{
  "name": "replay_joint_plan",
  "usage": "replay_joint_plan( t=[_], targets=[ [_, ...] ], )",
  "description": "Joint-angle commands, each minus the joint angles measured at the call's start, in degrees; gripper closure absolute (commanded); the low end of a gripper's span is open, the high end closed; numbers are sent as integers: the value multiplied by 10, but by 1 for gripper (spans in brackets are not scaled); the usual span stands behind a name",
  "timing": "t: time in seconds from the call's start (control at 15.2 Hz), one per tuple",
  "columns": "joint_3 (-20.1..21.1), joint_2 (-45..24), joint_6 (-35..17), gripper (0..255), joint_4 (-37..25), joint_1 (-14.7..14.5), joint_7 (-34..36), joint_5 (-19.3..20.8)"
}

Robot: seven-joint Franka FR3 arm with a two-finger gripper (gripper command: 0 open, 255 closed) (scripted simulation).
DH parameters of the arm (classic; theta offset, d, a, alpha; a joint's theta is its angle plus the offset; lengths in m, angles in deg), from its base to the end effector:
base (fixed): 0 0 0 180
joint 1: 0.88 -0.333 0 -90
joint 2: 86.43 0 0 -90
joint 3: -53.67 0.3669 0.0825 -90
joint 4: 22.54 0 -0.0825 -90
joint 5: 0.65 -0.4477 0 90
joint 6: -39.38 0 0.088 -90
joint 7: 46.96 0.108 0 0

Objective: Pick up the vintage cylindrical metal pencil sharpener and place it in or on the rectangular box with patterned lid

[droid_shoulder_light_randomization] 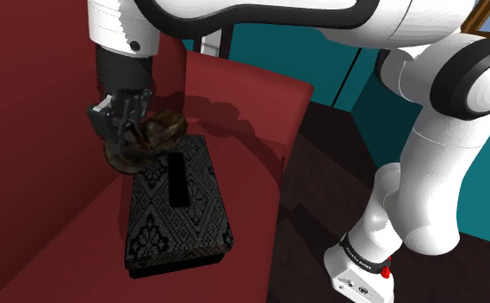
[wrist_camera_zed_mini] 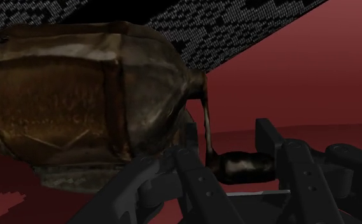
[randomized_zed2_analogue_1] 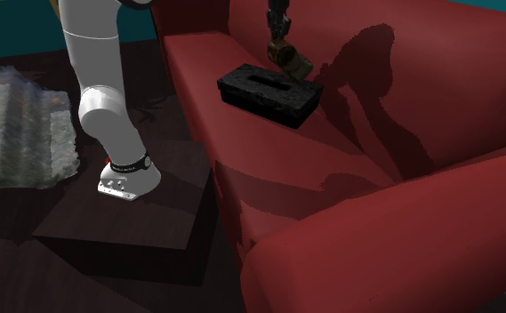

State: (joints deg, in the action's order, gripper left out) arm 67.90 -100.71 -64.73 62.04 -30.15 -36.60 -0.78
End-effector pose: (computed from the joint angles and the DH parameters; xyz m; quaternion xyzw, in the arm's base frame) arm 0.5371 0.4815 0.5861 -0.9584 -0.2795 -0.0300 0.0503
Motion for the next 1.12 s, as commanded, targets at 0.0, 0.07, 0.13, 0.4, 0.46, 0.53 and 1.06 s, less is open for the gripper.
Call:
replay_joint_plan(
  t=[0.0, 0.07, 0.13, 0.4, 0.46, 0.53, 1.06],
  targets=[
    [-4, -1, -10, 255, 19, 4, -2, 1],
    [-4, -1, -10, 255, 19, 4, -2, 1],
    [-4, -1, -10, 255, 19, 4, -2, 1],
    [-4, -1, -10, 255, 19, 4, -2, 1],
    [-4, -9, -7, 0, 9, 3, -1, 3],
    [-4, -12, -8, 0, 7, 2, 0, 4],
    [-6, -3, 64, 0, -56, 2, -2, 1]
  ],
)
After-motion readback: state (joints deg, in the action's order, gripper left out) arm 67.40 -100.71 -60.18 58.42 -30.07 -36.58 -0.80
